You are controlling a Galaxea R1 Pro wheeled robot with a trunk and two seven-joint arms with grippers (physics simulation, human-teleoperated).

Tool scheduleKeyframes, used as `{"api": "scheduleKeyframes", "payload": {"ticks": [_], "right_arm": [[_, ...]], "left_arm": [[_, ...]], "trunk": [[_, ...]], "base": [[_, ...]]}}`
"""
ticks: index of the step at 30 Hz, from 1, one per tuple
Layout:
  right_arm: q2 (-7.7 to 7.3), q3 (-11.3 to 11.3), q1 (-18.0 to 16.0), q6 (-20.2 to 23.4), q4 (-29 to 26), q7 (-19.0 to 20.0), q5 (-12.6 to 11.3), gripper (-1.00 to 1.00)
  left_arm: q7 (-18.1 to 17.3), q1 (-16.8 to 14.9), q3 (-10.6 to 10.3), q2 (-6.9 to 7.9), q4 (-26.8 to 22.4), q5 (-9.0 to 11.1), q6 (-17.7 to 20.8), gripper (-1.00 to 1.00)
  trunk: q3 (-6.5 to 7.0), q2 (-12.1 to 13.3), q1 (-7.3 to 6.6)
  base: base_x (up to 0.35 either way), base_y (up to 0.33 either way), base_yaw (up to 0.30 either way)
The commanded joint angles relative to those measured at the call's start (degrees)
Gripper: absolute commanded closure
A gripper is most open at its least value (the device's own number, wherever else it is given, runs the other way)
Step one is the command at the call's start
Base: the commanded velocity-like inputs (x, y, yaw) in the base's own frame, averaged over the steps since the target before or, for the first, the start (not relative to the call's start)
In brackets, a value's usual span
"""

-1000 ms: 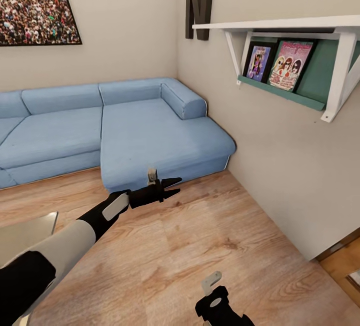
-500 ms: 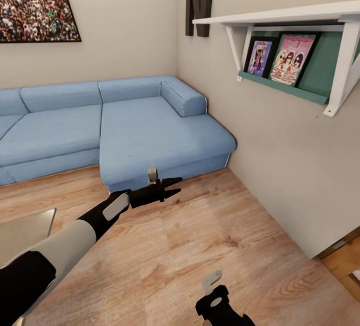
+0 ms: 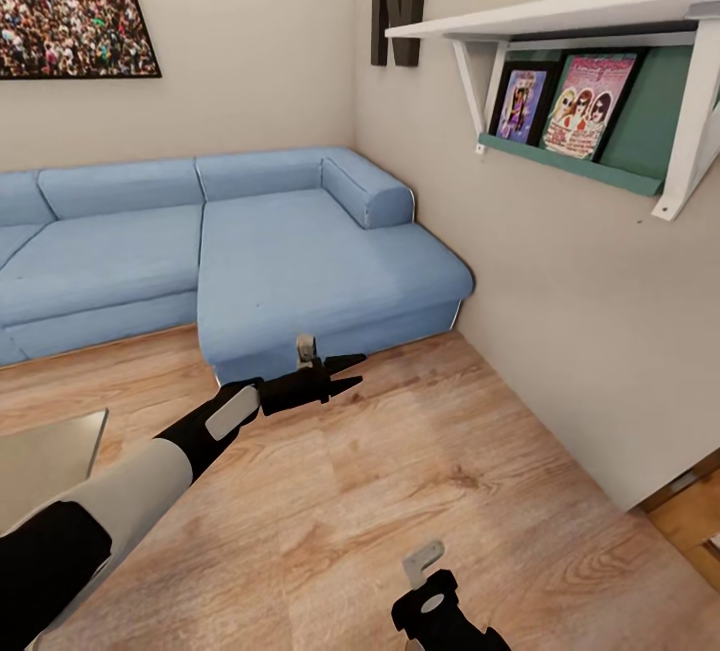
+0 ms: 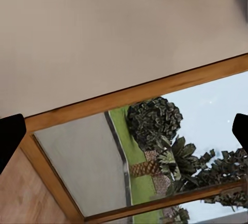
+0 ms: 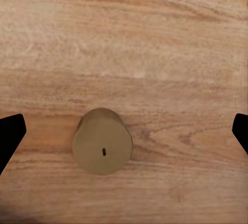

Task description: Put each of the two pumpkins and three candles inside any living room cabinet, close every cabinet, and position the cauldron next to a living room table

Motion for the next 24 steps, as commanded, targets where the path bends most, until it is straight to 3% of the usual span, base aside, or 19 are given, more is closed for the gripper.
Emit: {"api": "scheduleKeyframes", "payload": {"ticks": [1, 24], "right_arm": [[0.00, 0.0, 0.0, 0.0, 0.0, 0.0, 0.0, -1.00], [0.19, 0.0, 0.2, 0.6, 0.4, 0.0, -0.1, -1.00]], "left_arm": [[0.0, 0.0, 0.0, 0.00, 0.0, 0.0, 0.0, -1.00], [-0.1, 0.0, 0.0, -1.14, -0.1, 0.0, 0.0, -1.00]], "trunk": [[-0.18, -0.4, 0.23], [-4.31, -9.6, 5.28]], "base": [[0.000, 0.000, 0.000], [0.000, 0.000, 0.013]]}}
